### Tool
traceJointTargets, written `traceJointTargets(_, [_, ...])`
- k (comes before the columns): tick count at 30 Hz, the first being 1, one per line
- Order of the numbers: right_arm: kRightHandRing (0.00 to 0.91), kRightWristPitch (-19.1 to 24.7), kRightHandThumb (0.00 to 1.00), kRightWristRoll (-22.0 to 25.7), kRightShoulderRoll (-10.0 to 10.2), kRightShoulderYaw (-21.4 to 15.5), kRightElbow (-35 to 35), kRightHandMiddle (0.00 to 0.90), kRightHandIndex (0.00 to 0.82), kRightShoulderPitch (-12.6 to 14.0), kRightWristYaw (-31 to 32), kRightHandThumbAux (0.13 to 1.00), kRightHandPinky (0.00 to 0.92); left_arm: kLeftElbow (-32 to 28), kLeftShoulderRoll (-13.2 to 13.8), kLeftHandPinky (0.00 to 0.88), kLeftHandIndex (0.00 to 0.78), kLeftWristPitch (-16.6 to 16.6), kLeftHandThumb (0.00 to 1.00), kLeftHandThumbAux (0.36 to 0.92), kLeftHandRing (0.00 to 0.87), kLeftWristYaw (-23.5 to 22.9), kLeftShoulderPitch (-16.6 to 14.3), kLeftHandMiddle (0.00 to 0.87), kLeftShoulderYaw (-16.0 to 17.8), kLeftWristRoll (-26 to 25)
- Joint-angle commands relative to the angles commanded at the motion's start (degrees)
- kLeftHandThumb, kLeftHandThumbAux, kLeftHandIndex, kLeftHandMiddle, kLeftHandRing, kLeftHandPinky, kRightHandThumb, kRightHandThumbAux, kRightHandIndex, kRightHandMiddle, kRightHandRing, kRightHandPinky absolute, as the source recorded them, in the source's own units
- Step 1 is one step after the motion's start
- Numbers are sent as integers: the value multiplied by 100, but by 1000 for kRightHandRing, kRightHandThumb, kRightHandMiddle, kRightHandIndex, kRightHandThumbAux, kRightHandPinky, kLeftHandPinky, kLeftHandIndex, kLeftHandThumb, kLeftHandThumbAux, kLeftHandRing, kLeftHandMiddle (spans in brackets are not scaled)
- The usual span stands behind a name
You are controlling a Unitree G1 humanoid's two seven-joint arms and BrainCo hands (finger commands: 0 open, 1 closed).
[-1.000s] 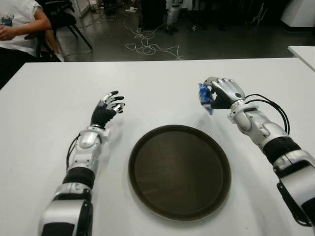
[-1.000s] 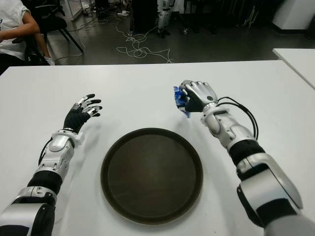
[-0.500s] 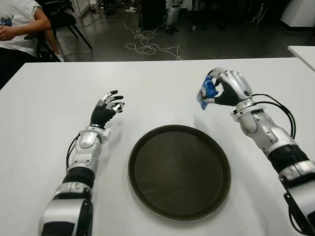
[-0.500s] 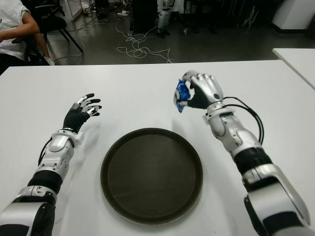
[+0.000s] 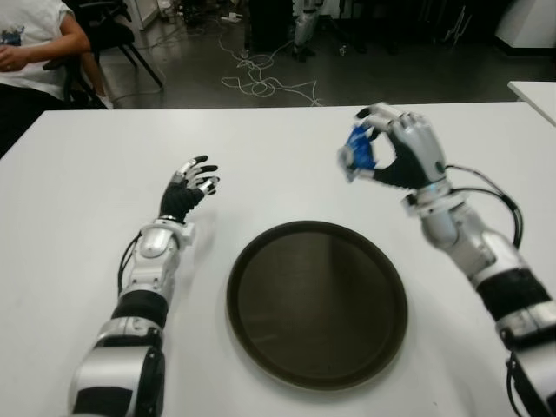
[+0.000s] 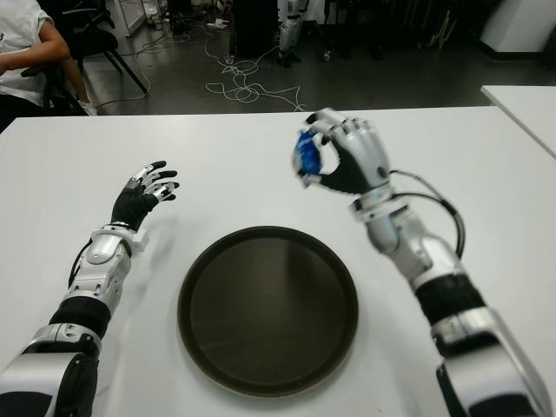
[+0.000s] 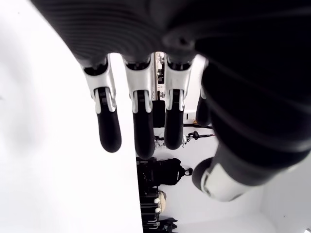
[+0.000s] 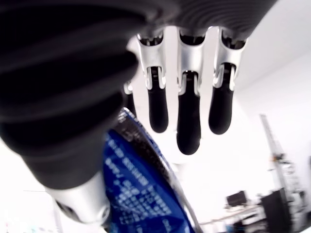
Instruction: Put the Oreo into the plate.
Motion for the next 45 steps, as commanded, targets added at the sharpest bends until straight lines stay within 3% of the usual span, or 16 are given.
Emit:
traceJointTargets(7, [801,133,63,-103,219,281,-663,791,666,519,471,856,786,52,-21,324,191,-60,504,747,289,-25,-29,272,7,-6])
traceJointTargets(13, [823,315,67,-79,128,412,-1309,811,696,834,1479,853,823,62,-23,327,188,-31,509,756,291,-57,-44,270,22,-27])
traceJointTargets(18, [828,528,93,-7,40,382,-1533,818,708,844,2256,853,816,65,-28,324,195,-31,509,762,291,-86,-46,273,38,-38])
traceJointTargets(32, [813,842,175,-110,5,352,-1686,806,689,830,3003,842,802,29,-47,334,196,-5,523,753,296,-26,-39,273,56,-20])
traceJointTargets(39, [804,1174,233,-92,-149,371,-2022,798,663,860,3758,830,796,2,-38,322,182,-31,510,752,288,26,-20,267,18,49])
traceJointTargets(45, [768,1555,222,-118,-308,417,-2312,758,630,828,4575,826,749,15,-25,320,184,-52,510,752,286,8,-21,266,14,55])
